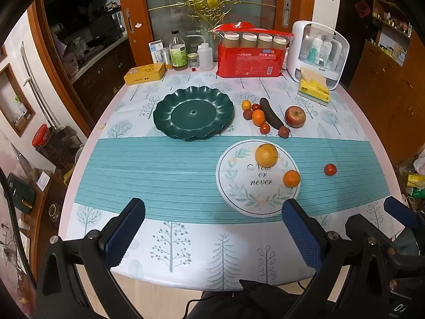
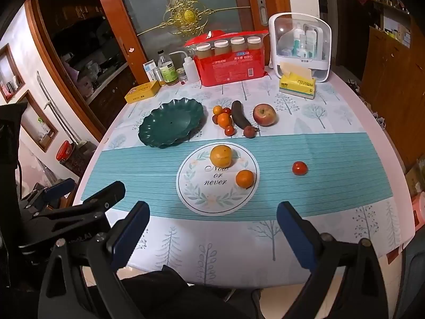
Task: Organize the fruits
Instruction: 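Raise both tools and move them over the table toward the fruits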
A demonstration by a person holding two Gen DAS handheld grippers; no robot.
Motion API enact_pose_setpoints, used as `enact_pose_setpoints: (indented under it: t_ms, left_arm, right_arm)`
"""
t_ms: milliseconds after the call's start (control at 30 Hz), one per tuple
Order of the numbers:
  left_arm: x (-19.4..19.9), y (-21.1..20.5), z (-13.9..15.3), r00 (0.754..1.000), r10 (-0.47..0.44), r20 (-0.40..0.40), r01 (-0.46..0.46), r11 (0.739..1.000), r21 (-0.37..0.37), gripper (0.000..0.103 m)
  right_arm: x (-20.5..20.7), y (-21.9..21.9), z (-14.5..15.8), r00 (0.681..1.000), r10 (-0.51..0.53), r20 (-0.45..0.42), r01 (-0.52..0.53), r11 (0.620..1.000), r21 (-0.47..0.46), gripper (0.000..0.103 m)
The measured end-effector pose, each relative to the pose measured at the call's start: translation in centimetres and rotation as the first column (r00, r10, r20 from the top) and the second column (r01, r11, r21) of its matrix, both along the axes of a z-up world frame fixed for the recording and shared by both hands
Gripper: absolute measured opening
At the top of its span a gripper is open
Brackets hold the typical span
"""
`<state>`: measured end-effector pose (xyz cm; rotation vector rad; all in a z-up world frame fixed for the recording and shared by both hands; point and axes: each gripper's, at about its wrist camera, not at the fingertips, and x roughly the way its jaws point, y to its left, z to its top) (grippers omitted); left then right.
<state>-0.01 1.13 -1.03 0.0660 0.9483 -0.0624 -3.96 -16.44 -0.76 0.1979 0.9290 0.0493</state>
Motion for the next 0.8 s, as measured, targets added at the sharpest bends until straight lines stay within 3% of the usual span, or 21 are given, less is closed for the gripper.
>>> enact_pose_setpoints:
  t_ms: [800]
  left_arm:
    - [2.2, 3.3, -0.8, 0.994, -0.113, -0.005, 0.113, 0.993, -0.038, 0.102]
  right_arm:
    - [-1.1, 2.7, 0.1, 0.985, -0.174, 0.009, 0.174, 0.985, -0.014, 0.097]
